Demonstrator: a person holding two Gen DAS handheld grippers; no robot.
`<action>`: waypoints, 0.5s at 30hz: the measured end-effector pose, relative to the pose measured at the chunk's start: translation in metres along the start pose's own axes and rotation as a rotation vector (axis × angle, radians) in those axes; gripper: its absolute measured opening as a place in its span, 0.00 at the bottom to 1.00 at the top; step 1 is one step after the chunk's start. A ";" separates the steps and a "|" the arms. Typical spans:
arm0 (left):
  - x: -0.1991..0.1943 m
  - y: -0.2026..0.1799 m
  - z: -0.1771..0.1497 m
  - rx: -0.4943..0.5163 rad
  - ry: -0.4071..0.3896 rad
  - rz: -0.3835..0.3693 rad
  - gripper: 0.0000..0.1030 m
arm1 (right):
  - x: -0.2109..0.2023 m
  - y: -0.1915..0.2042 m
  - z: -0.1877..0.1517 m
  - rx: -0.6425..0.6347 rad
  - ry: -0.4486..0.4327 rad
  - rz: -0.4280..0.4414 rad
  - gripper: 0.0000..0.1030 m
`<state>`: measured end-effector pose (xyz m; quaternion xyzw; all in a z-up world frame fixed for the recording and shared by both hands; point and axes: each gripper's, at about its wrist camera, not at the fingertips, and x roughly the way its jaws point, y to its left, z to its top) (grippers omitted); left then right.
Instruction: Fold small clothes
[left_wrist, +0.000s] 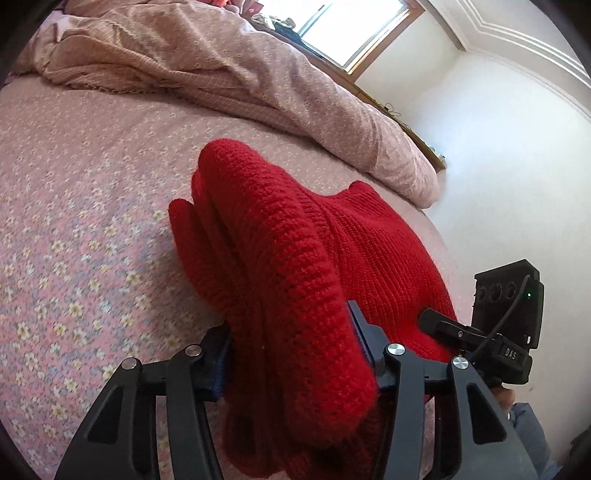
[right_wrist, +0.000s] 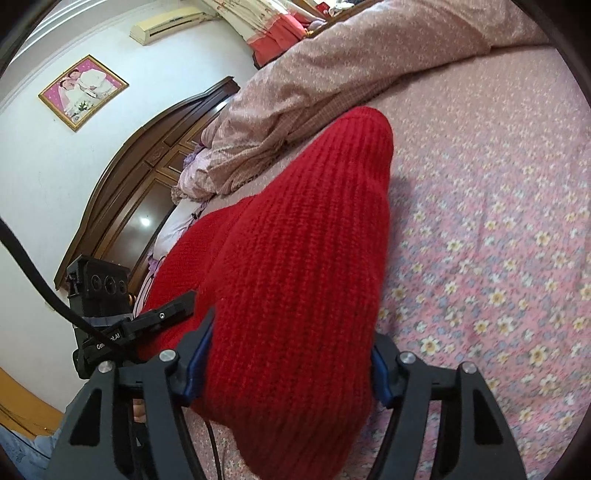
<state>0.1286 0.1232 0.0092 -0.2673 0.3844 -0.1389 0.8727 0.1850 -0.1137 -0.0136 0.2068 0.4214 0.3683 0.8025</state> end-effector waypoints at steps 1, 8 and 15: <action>0.003 -0.002 0.003 0.005 0.000 -0.004 0.45 | -0.002 0.000 0.001 -0.003 -0.008 -0.004 0.69; 0.026 -0.027 0.034 0.084 -0.010 -0.015 0.45 | -0.029 -0.017 0.018 0.005 -0.106 -0.026 0.69; 0.063 -0.062 0.063 0.183 -0.022 -0.019 0.44 | -0.055 -0.049 0.052 0.019 -0.199 -0.053 0.69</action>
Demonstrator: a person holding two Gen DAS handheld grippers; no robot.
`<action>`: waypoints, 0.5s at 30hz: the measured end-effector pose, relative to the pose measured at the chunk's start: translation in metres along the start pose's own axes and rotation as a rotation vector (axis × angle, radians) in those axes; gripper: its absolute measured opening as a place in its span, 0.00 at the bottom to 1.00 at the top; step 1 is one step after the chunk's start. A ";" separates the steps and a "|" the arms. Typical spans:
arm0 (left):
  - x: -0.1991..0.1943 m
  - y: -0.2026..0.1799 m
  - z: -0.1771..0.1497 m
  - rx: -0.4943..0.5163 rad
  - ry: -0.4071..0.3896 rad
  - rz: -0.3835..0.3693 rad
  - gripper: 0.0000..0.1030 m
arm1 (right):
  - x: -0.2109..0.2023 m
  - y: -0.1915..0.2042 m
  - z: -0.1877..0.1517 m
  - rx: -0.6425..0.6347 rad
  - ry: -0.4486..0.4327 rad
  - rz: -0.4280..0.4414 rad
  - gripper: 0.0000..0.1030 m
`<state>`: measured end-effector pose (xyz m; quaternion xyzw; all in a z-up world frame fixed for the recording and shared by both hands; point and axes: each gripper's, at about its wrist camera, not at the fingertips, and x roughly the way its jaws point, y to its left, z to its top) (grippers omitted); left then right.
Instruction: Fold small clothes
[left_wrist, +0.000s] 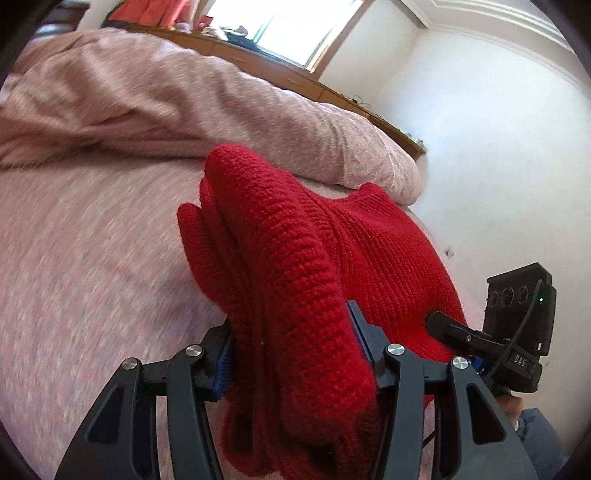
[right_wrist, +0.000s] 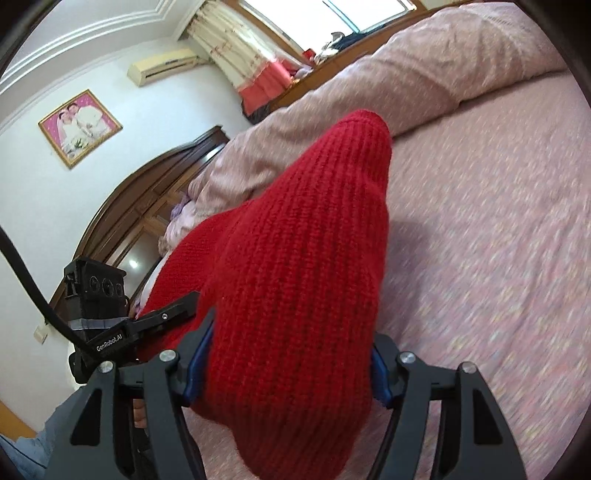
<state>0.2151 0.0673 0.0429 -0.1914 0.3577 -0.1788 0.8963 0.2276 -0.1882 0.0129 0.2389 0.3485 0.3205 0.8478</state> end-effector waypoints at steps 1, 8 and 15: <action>0.006 -0.004 0.005 0.018 -0.011 0.002 0.44 | -0.001 -0.005 0.006 0.002 -0.007 -0.001 0.69; 0.046 -0.011 0.018 0.034 -0.009 -0.002 0.44 | 0.003 -0.032 0.035 -0.021 -0.014 -0.046 0.69; 0.073 0.002 0.014 0.024 0.013 0.017 0.44 | 0.024 -0.044 0.031 -0.004 0.019 -0.092 0.69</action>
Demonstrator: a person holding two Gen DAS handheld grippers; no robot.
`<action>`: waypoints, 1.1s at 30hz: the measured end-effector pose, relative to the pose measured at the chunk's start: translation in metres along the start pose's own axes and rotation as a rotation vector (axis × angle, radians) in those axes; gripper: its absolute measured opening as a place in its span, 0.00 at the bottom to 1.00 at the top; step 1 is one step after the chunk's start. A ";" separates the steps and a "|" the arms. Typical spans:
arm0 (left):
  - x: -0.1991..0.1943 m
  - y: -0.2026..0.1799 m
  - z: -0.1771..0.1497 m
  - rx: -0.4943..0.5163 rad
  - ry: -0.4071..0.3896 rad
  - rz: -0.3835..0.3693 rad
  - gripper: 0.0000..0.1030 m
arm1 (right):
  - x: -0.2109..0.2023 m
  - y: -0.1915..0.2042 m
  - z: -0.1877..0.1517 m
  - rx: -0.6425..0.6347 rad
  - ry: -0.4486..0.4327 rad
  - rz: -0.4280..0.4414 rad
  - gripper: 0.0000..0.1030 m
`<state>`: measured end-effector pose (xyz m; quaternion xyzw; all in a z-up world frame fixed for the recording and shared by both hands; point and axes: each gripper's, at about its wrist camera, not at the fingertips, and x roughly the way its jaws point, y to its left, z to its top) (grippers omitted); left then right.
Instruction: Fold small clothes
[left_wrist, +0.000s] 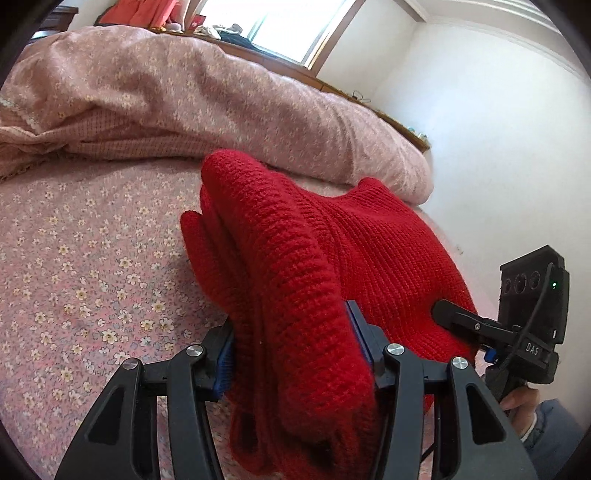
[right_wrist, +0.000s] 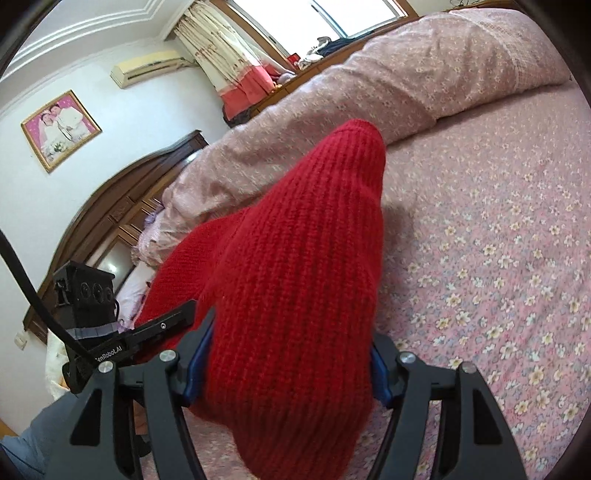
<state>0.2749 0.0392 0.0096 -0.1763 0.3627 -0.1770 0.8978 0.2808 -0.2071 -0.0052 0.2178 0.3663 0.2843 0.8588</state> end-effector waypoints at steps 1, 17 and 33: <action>0.004 0.000 -0.001 0.014 0.007 0.006 0.44 | 0.002 -0.003 -0.003 0.013 0.008 -0.008 0.69; 0.018 -0.003 -0.005 0.114 0.018 0.041 0.45 | 0.008 -0.016 -0.012 0.080 0.031 -0.028 0.70; 0.019 -0.001 -0.005 0.089 0.031 0.052 0.48 | 0.012 -0.016 -0.011 0.080 0.039 -0.034 0.75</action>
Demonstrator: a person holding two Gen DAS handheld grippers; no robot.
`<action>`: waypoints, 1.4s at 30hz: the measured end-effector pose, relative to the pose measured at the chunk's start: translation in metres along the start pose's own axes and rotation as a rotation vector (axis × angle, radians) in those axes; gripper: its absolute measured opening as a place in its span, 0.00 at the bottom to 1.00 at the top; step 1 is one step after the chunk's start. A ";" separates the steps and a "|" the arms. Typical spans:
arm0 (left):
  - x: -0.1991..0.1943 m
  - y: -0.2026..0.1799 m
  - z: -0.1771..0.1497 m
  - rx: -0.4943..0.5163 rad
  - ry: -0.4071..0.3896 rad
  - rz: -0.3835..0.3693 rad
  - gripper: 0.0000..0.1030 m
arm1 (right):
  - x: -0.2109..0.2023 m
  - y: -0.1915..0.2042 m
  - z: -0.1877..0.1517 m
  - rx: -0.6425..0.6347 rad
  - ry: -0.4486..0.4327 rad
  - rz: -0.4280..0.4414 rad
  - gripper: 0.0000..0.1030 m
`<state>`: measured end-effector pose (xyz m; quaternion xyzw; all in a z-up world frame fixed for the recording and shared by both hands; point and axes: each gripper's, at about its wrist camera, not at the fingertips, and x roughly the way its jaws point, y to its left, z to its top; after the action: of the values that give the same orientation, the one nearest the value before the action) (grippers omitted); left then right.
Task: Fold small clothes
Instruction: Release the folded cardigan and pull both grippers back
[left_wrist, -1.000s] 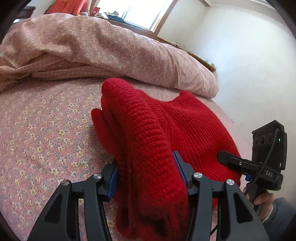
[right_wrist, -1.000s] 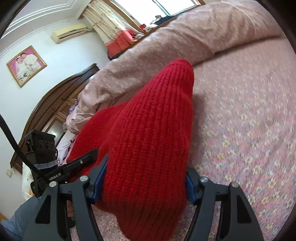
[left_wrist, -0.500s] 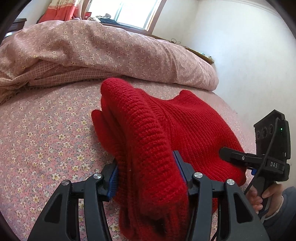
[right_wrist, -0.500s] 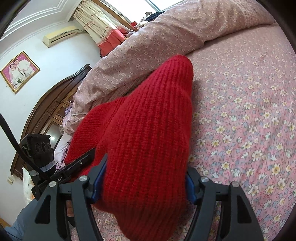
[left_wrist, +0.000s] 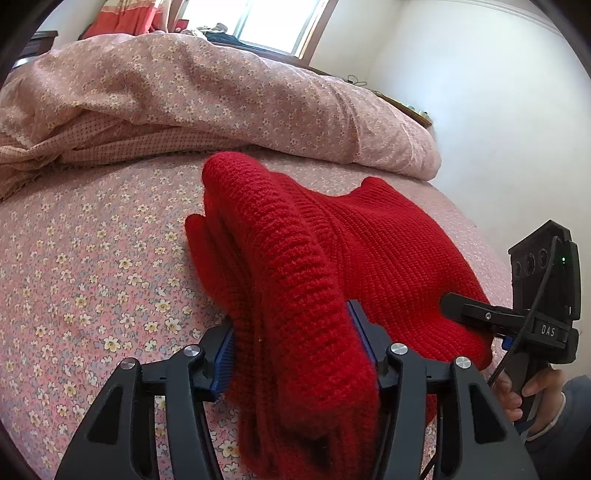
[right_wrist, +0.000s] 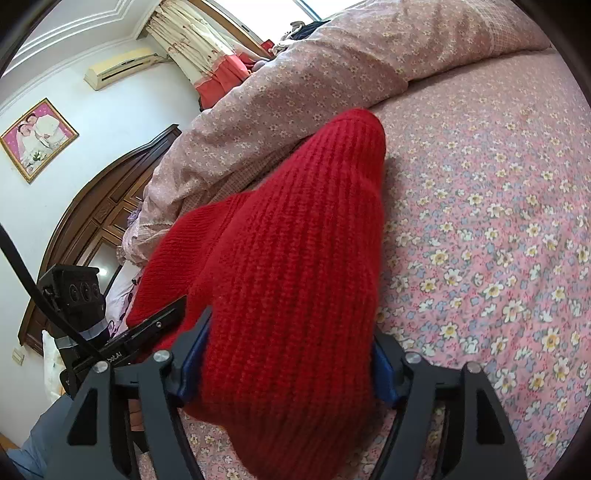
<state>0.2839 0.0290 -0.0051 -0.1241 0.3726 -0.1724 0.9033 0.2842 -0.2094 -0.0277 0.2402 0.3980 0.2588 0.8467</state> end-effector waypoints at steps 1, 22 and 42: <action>0.000 0.001 0.001 -0.002 0.001 0.000 0.48 | 0.000 0.000 0.000 0.002 0.000 0.000 0.76; -0.055 -0.061 0.022 0.171 -0.103 0.154 0.75 | -0.044 0.032 0.009 -0.156 -0.231 -0.090 1.00; -0.156 -0.105 -0.015 0.239 -0.289 0.231 0.88 | -0.167 0.118 -0.069 -0.402 -0.602 -0.192 1.00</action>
<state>0.1467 -0.0047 0.1197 0.0039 0.2279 -0.0910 0.9694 0.1083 -0.2121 0.0977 0.0961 0.0930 0.1689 0.9765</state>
